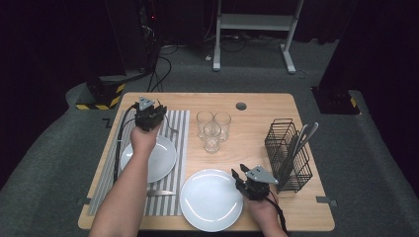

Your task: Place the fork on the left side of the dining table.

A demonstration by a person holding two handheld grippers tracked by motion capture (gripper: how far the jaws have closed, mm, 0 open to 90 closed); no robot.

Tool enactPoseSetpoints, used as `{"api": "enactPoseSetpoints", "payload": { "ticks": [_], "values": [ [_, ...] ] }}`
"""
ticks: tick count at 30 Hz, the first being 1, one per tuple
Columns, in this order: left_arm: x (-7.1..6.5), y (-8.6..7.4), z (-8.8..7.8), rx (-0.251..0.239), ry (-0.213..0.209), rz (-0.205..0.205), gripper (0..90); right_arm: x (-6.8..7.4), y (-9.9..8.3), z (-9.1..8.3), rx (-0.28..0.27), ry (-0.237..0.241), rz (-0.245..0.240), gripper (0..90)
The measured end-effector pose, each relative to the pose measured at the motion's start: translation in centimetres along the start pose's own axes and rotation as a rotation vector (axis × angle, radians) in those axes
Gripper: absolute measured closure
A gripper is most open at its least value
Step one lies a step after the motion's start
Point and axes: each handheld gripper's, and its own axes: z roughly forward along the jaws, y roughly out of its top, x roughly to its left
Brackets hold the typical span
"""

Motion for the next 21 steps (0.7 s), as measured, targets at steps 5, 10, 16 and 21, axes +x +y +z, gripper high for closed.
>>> {"api": "enactPoseSetpoints", "payload": {
  "ticks": [5, 10, 16, 21],
  "values": [
    [0.46, -0.15, -0.07, 0.009, 0.017, -0.007, 81.0, 0.03, -0.02, 0.02, 0.002, -0.001, -0.002, 59.3],
    [0.66, -0.20, -0.12, 0.012, 0.022, -0.008, 81.1, 0.08, -0.05, 0.06, 0.004, 0.000, -0.001, 59.4],
    [0.68, -0.20, -0.12, 0.014, 0.027, -0.009, 80.9, 0.08, -0.05, 0.06, 0.004, -0.001, -0.001, 59.5],
    [0.66, -0.19, -0.11, 0.013, 0.030, -0.011, 80.7, 0.08, -0.05, 0.04, 0.004, -0.001, -0.002, 59.5]
  ]
}}
